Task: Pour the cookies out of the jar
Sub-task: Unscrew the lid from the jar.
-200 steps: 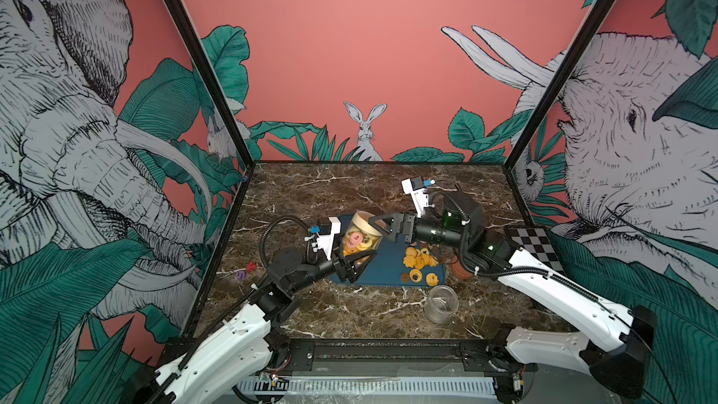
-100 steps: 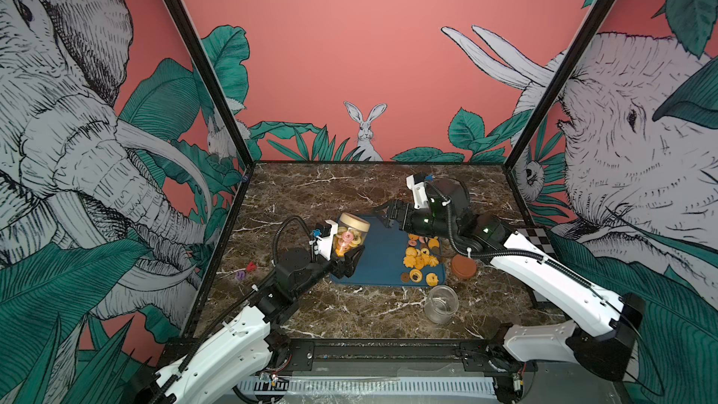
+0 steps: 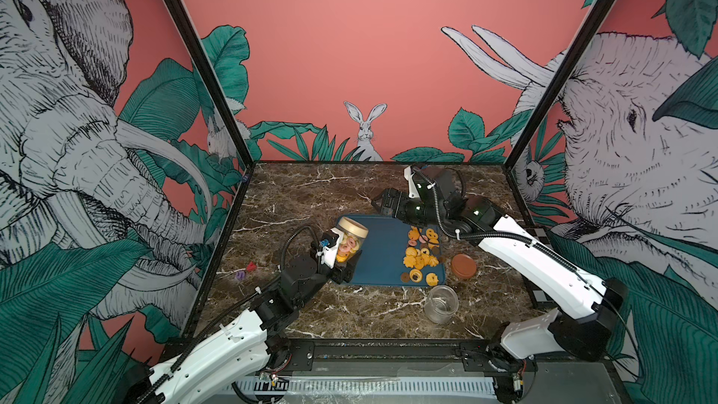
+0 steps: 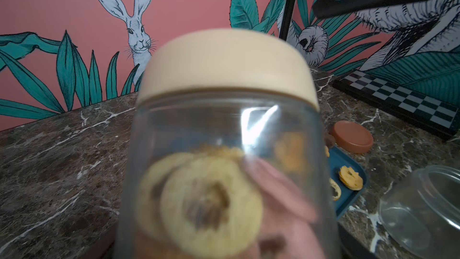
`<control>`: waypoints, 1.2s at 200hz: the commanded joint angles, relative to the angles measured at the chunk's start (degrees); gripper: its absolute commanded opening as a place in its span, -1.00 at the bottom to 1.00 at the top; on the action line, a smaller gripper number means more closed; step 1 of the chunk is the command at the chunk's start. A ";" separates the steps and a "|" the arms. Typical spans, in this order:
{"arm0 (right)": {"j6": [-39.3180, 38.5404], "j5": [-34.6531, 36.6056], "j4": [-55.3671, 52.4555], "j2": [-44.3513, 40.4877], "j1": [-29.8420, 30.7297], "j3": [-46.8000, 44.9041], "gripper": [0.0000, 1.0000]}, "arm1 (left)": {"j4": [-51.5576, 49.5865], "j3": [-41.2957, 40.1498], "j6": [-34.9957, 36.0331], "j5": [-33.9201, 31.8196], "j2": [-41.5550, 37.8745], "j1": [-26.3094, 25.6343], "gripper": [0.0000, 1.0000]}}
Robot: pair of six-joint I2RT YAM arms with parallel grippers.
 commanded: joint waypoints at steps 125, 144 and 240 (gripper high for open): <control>-2.98 -2.47 -1.97 3.60 -0.68 1.71 0.95 | 6.31 -0.41 3.33 -7.23 1.56 -2.02 -1.00; -2.37 -2.85 -1.25 4.04 -0.68 2.44 0.95 | 6.85 0.24 3.59 -6.87 3.34 -2.07 -1.00; 5.06 -6.76 8.33 3.00 0.43 -4.36 0.94 | 11.41 -2.33 4.57 -0.40 3.33 -2.32 -1.00</control>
